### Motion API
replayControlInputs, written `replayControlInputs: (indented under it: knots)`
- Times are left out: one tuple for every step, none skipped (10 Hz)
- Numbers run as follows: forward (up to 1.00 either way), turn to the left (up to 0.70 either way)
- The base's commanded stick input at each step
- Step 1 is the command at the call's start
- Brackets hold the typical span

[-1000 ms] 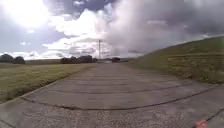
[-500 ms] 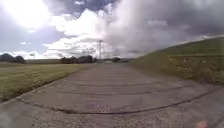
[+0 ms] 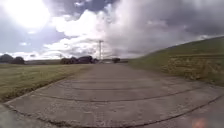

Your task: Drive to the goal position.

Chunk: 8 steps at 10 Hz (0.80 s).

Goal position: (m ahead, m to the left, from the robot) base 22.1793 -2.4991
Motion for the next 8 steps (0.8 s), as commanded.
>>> replayControlInputs:
  knots:
    - [0.7,0.0]
    - [0.49,0.0]
    - [0.21,0.0]
    - [0.0,0.0]
    - [0.0,0.0]
    - [0.0,0.0]
    - [0.0,0.0]
    - [0.0,0.0]
